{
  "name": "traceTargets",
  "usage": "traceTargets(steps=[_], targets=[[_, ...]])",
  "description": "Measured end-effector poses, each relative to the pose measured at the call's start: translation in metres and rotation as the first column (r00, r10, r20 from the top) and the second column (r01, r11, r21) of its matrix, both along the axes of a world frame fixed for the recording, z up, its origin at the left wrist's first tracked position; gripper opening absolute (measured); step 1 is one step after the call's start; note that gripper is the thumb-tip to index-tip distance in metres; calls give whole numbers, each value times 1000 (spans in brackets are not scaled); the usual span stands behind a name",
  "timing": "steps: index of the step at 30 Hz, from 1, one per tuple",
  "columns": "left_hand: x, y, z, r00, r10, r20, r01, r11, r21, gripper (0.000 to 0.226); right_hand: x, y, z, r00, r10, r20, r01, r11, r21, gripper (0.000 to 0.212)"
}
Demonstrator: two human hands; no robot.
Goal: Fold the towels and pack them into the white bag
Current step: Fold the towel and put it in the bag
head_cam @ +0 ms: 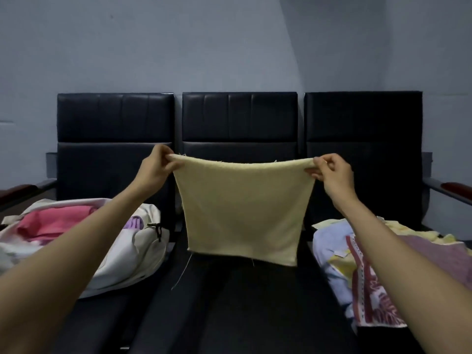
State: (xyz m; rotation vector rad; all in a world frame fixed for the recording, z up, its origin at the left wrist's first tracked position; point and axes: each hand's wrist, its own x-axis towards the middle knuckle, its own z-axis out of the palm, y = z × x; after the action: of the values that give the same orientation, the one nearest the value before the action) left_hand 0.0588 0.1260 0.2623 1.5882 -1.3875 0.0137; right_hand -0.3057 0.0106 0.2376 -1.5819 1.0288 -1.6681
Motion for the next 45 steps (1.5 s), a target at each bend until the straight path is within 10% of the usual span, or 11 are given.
traceTargets(steps=[3,15,28,36,45], targets=[[1,15,-1,988,40,148,-47,998,40,31,-7,17,2,996,32,-87,-37,998,-52,9],[-10,63,20,943,-121,-310,81,987,-138,4,-15,67,30,997,60,-53,-65,993,-100,20],[8,-18,-88,855,-3,-519,83,988,132,5,10,-14,-71,994,76,-83,-54,970,237,21],[-1,18,-187,942,55,-330,80,921,382,17,-10,5,-161,945,208,-253,-74,888,454,13],[-8,75,-229,972,-158,-175,235,705,669,13,-58,62,-203,648,457,-610,-32,816,578,10]])
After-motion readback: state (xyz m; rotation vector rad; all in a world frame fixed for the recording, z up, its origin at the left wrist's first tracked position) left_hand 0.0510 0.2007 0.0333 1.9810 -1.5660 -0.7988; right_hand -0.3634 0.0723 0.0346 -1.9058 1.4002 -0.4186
